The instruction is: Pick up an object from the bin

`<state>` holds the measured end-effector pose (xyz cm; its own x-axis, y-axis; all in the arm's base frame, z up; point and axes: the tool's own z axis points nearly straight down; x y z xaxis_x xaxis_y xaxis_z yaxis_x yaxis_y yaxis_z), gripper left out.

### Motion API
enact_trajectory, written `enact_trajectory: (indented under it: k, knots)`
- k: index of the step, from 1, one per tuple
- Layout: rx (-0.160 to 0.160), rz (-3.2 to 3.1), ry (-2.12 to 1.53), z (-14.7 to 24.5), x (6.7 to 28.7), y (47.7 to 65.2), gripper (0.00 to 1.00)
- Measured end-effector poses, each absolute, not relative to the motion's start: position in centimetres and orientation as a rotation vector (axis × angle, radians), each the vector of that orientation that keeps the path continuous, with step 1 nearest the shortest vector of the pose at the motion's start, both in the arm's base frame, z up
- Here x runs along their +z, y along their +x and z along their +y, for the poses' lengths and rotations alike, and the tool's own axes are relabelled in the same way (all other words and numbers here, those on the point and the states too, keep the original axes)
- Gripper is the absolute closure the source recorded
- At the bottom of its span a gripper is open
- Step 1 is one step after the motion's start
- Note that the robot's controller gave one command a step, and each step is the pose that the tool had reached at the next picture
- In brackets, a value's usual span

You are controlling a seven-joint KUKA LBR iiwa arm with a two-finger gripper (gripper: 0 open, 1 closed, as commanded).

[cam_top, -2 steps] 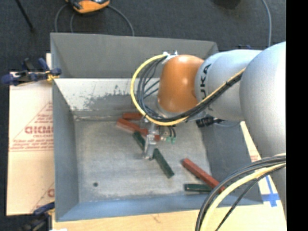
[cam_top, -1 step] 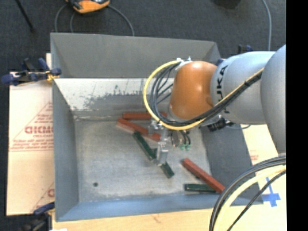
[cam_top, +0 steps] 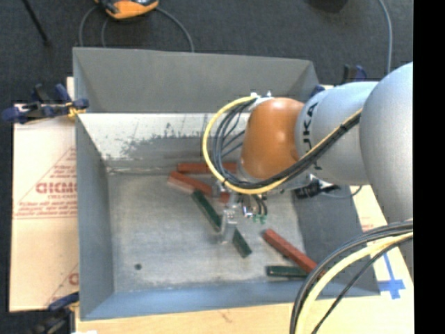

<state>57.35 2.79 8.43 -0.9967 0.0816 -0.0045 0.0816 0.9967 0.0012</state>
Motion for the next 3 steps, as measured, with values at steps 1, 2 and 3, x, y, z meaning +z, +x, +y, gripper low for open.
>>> enact_trajectory:
  k: [1, 2, 3]
  knots:
    - [0.003, 3.113, 0.331, 2.92, 7.27, 55.53, 1.00]
    - [0.003, 3.113, 0.332, 2.92, 7.27, 55.53, 1.00]
    - [0.002, 3.117, 0.332, 2.92, 7.52, 55.43, 1.00]
